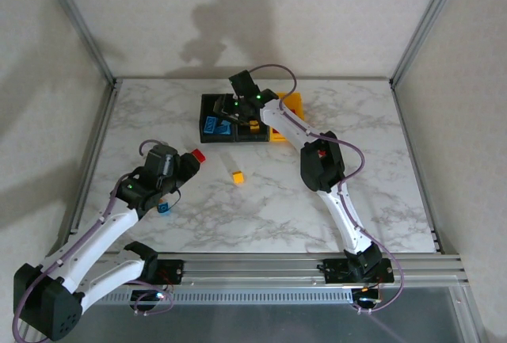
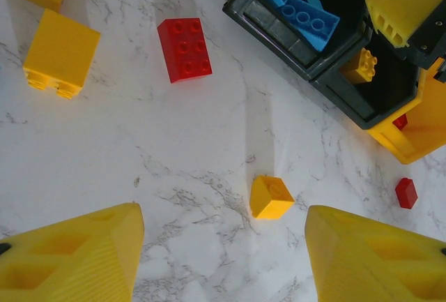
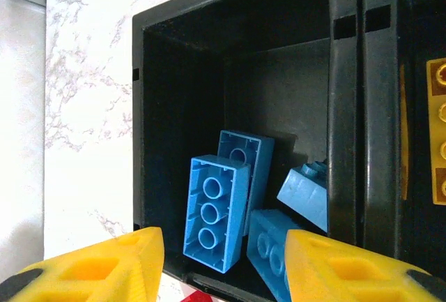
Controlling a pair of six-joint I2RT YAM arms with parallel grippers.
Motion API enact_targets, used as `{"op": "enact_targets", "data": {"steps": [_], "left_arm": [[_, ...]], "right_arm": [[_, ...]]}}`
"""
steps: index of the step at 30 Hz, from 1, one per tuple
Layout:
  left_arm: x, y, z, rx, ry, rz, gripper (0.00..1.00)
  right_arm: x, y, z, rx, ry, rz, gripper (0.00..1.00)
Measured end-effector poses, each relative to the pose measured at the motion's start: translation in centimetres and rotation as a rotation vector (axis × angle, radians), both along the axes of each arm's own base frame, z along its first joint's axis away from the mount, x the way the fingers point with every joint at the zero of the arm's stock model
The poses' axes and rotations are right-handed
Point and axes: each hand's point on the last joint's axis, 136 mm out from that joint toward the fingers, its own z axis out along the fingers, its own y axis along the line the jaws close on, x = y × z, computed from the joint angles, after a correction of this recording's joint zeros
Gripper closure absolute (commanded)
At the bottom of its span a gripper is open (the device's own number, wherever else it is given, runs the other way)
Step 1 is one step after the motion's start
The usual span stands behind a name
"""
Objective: Sort the legos into containers by color
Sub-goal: Place the lego in the container, then pick up the lego from the middle-left of the table.
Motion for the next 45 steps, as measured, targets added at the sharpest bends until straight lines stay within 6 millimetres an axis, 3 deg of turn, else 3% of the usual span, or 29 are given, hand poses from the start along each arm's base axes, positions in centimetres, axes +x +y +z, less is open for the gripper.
{"op": "enact_targets", "data": {"steps": [7, 14, 17, 20, 28, 32, 38, 45], "left_arm": [[-0.2, 0.3, -0.6, 0.019, 0.023, 0.009, 0.36], [0.0, 0.9, -1.8, 0.073, 0.086, 0.025, 0.35], [0.5, 1.3, -2.0, 0.100, 0.106, 0.035, 0.35], [1.2, 1.6, -2.4, 0.120, 0.127, 0.049, 0.35], [3.3, 1.1, -4.6, 0.165, 0.209, 0.050, 0.38], [5.4, 0.7, -5.7, 0.193, 0.238, 0.059, 0.36], [9.0, 0.3, -7.5, 0.265, 0.276, 0.081, 0.32], [10.5, 0.6, -10.4, 0.337, 0.334, 0.103, 0.32]], "right_arm": [[-2.0, -2.0, 0.8, -0.057, -0.017, 0.021, 0.50], [-6.5, -5.3, 6.2, -0.037, -0.128, 0.071, 0.50], [-9.1, -7.1, 7.5, -0.021, -0.174, 0.092, 0.50], [-11.5, -8.9, 7.2, -0.024, -0.193, 0.107, 0.51], [-17.2, -12.9, 3.2, -0.051, -0.176, 0.154, 0.49], [-19.7, -14.4, 3.1, -0.022, -0.205, 0.175, 0.49], [-21.9, -15.8, 3.5, 0.005, -0.242, 0.178, 0.49], [-22.9, -16.8, 4.3, 0.022, -0.273, 0.169, 0.49]]}}
